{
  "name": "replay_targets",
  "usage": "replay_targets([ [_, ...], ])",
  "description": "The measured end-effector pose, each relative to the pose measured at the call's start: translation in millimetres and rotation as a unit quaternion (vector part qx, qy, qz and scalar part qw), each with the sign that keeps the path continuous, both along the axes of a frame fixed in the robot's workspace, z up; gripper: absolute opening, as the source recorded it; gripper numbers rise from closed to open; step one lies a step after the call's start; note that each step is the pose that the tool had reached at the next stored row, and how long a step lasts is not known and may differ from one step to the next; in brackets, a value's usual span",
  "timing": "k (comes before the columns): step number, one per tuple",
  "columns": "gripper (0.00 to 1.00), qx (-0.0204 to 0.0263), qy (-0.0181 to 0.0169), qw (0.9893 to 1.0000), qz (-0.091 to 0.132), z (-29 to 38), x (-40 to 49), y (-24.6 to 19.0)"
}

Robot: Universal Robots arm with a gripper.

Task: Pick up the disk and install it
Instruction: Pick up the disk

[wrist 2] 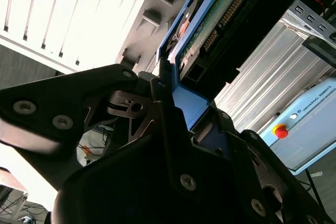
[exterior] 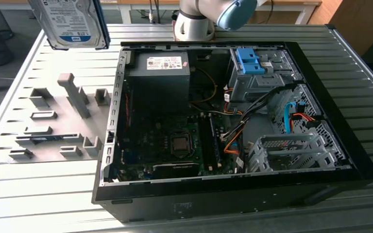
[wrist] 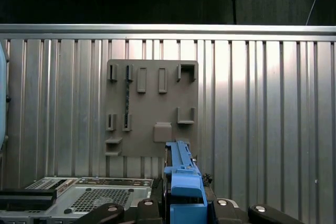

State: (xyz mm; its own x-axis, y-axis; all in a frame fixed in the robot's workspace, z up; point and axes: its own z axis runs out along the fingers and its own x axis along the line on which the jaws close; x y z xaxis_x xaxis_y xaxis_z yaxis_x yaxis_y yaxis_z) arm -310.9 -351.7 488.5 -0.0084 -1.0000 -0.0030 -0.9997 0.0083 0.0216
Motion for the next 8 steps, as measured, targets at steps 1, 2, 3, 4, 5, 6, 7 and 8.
replay_targets([
  [1,0.37,0.0000,0.0000,1.0000,0.000,0.0,0.3,0.0],
  [2,0.37,0.0000,0.0000,1.0000,0.000,0.0,0.7,0.0],
  [3,0.37,0.0000,0.0000,1.0000,0.000,0.0,1.0,0.0],
  [4,0.37,0.0000,0.0000,1.0000,0.000,0.0,1.3,0.0],
  [5,0.37,0.0000,0.0000,1.0000,0.000,0.0,1.7,0.0],
  [6,0.37,0.0000,0.0000,1.0000,0.000,0.0,2.4,0.0],
  [7,0.37,0.0000,0.0000,1.0000,0.000,0.0,3.2,0.0],
  [8,0.37,0.0000,0.0000,1.0000,0.000,0.0,4.7,0.0],
])
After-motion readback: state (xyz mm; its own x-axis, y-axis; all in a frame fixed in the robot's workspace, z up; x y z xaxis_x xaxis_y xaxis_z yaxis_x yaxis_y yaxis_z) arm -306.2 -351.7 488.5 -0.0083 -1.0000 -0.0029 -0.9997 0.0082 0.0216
